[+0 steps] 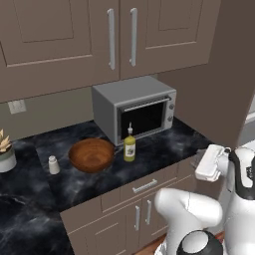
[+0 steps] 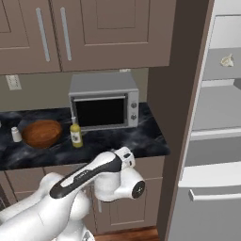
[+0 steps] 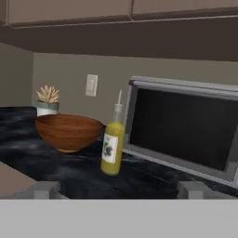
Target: Retrieve the bottle and the shaker from the cabinet and place them next to the mixing bowl on the counter. Then add garlic from the fridge to the mixing bowl.
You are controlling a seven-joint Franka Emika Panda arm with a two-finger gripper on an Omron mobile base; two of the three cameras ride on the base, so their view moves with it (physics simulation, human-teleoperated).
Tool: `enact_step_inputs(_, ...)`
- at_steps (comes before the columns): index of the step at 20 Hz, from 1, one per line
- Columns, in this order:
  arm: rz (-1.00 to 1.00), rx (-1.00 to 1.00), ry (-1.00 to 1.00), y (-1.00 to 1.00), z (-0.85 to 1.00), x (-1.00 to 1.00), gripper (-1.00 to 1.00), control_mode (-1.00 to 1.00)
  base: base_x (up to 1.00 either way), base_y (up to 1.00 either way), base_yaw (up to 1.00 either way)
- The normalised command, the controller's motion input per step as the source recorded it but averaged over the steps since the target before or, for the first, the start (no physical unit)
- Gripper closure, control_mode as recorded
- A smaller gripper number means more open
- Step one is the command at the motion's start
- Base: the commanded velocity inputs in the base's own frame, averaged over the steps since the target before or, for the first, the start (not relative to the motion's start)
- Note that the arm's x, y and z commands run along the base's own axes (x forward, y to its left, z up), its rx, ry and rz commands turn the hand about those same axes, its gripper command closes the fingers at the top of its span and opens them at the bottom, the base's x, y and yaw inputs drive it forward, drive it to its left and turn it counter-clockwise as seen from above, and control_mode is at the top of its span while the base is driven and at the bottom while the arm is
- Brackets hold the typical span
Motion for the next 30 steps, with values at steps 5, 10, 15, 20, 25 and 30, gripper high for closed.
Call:
enact_step_inputs(5,0.08,-0.45,0.07,-0.60,0.27,-0.42,-1.00,-1.00,0.00,0.00,0.00)
enact_step_inputs(10,0.04,-0.56,0.01,-0.77,0.11,-0.49,-1.00,-1.00,0.00,0.00,0.00)
enact_step_inputs(15,0.00,-0.56,0.30,-0.81,0.19,-0.16,-1.00,-1.00,0.00,0.00,0.00)
enact_step_inputs(20,0.02,-0.44,0.50,-0.38,0.21,0.03,-1.00,-1.00,0.00,0.00,0.00)
enact_step_inputs(25,0.05,-0.14,0.12,0.09,0.00,0.00,-1.00,-1.00,0.00,0.00,0.00)
enact_step_inputs(30,0.00,0.00,0.00,0.00,0.00,-0.01,-1.00,-1.00,0.00,0.00,0.00)
